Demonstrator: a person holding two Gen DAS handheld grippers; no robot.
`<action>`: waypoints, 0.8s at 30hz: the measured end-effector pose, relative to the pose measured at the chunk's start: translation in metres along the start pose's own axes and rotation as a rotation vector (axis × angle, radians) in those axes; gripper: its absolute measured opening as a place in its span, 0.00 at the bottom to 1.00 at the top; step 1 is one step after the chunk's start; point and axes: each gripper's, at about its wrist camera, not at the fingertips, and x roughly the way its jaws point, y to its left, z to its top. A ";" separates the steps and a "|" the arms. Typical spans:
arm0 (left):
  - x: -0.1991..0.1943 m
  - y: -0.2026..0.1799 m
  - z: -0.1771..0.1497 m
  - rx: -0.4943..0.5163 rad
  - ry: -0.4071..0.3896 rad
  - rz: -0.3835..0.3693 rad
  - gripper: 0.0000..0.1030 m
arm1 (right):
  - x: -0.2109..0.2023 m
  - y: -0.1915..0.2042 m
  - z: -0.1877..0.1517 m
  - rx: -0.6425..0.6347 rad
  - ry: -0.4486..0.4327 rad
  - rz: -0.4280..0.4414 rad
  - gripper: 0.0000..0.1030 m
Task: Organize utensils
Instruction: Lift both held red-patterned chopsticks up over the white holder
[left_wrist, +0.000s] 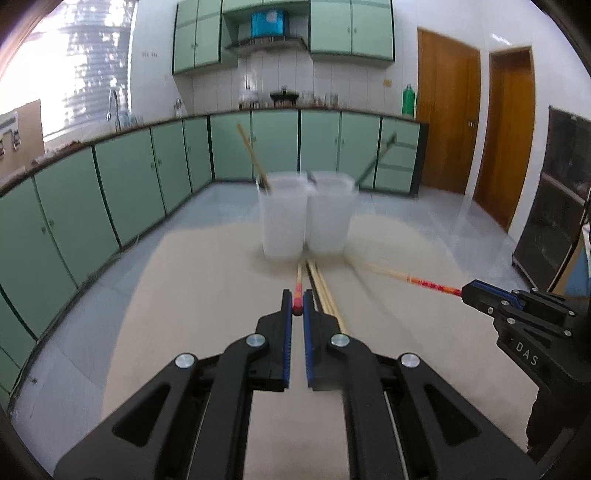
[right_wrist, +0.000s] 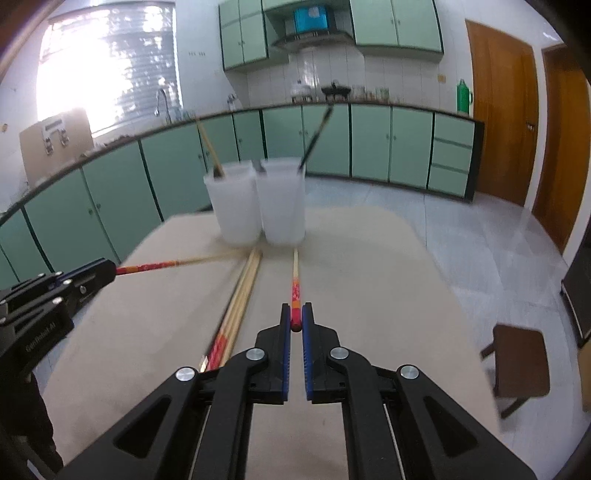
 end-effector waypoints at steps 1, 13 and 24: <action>-0.002 0.002 0.006 0.000 -0.014 -0.002 0.05 | -0.003 -0.001 0.006 -0.004 -0.012 0.004 0.06; -0.011 0.013 0.081 -0.008 -0.156 -0.055 0.05 | -0.016 -0.002 0.089 -0.031 -0.123 0.096 0.06; -0.014 0.020 0.129 -0.046 -0.225 -0.134 0.05 | -0.021 0.004 0.162 -0.079 -0.171 0.190 0.06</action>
